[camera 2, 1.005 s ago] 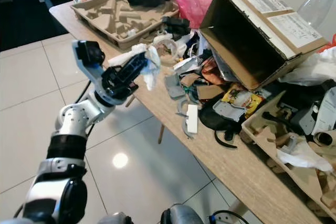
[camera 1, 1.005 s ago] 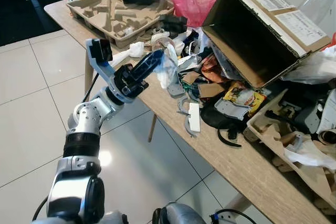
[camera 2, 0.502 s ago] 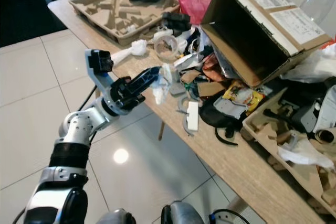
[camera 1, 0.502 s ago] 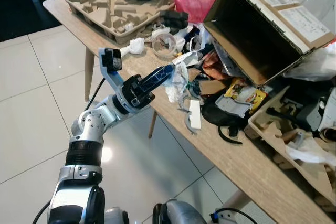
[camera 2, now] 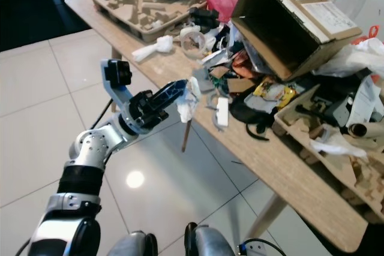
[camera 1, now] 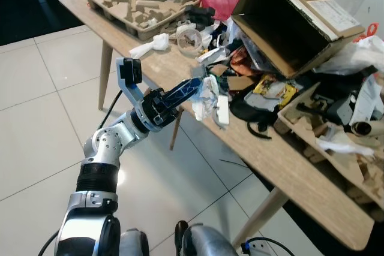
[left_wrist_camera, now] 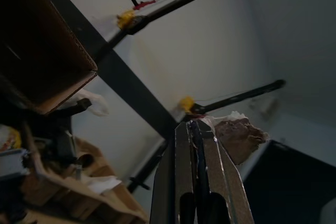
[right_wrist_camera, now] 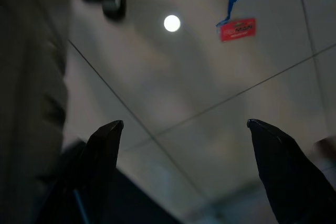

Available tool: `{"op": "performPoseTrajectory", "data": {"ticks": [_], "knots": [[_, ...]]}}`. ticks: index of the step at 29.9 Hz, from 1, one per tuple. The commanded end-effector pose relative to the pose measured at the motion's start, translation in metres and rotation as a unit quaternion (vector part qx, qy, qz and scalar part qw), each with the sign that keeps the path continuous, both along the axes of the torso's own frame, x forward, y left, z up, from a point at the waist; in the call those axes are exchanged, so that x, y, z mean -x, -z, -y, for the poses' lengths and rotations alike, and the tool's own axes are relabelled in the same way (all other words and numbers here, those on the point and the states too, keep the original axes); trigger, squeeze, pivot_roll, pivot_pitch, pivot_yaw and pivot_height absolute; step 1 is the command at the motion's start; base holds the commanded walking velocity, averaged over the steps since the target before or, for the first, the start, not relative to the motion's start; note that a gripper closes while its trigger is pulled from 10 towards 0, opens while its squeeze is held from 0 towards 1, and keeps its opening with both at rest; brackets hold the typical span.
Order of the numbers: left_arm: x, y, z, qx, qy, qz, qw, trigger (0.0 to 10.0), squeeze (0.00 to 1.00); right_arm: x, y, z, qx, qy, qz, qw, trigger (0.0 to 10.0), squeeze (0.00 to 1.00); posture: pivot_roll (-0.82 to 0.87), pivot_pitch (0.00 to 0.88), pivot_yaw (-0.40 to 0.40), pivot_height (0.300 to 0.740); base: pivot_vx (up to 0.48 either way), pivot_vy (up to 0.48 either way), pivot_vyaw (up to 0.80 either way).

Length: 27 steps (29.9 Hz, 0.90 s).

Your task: Picking trash to rubbish bin

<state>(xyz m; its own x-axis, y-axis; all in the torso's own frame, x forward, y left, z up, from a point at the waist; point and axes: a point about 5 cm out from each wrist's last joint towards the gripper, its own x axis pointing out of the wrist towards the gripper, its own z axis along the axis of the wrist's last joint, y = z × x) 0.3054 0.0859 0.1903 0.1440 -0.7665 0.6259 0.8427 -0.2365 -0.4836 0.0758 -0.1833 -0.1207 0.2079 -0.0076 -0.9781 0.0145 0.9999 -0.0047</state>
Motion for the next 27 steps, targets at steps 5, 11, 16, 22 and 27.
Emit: {"op": "performPoseTrajectory", "data": {"ticks": [5,11,16,22,27], "knots": [[0.0015,0.0009,0.0051,-0.001,0.001,0.005,1.0,10.0,0.0,-0.0045,-0.0003,-0.0065,-0.012,0.001,0.011,1.0,10.0,0.0,0.1,0.106,-0.065,0.74,-0.345,0.0,0.0],[0.0017,0.0003,0.0053,0.0,0.002,0.008,1.0,10.0,0.0,-0.0045,-0.0003,-0.0065,-0.013,0.002,0.011,1.0,10.0,0.0,0.1,0.106,-0.065,0.74,-0.344,0.0,0.0],[0.0022,-0.0002,0.0057,0.0,0.003,0.01,1.0,10.0,0.0,-0.0042,-0.0003,-0.0064,-0.013,0.003,0.01,1.0,10.0,0.0,0.09,0.112,-0.062,0.74,-0.343,0.0,0.0],[0.0027,-0.0007,0.0061,0.002,0.002,0.012,1.0,10.0,0.0,-0.0036,-0.0001,-0.0064,-0.013,0.004,0.009,1.0,10.0,0.0,0.09,0.12,-0.062,0.74,-0.344,0.0,0.0],[0.0029,-0.0007,0.006,0.002,0.002,0.012,1.0,10.0,0.0,-0.0033,-0.0001,-0.0065,-0.013,0.005,0.009,1.0,10.0,0.0,0.09,0.125,-0.061,0.74,-0.344,0.0,0.0]]}}
